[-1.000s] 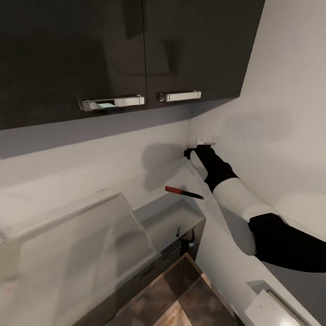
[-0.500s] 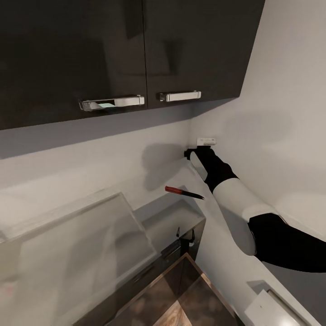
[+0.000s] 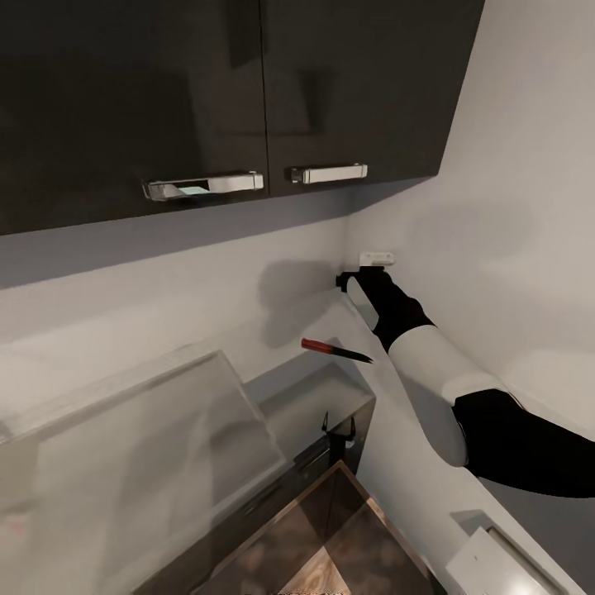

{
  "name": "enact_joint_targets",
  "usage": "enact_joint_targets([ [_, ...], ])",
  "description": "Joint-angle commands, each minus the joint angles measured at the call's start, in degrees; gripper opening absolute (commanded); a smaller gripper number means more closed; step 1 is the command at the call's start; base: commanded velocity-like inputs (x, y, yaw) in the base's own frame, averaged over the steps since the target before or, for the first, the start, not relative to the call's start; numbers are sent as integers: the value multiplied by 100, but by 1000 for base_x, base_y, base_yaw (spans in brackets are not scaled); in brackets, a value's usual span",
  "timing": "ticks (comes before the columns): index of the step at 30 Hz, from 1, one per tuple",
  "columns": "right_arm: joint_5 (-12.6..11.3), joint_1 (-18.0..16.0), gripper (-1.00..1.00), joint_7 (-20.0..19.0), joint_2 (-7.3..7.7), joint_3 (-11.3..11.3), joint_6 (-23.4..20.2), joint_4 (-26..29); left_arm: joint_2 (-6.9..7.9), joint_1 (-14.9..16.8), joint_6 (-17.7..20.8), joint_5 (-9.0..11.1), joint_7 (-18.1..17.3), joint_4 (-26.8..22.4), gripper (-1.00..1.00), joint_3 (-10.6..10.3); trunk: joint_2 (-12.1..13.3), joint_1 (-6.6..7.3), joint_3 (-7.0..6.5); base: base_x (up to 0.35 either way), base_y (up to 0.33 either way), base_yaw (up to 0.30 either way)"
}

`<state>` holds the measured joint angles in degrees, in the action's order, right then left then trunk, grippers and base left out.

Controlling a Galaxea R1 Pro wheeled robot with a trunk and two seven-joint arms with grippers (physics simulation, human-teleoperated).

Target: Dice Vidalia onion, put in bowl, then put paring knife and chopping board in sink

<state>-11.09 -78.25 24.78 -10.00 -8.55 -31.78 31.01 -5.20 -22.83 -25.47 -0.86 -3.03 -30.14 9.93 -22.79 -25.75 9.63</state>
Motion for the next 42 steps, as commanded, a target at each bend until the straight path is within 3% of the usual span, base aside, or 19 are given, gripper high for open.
enact_joint_targets([
  [1, -60, -7, 100, 53, 0, -24, -12, 2, -7, -2, -3, -10, -31, -10, 100, 35, -12, -4, 20, 0, 0, 0],
  [42, -43, 2, 100, 44, 0, -32, -4, 2, -7, -3, -2, -3, -35, 10, 100, 35, -12, -4, 393, 0, 0, 0],
])
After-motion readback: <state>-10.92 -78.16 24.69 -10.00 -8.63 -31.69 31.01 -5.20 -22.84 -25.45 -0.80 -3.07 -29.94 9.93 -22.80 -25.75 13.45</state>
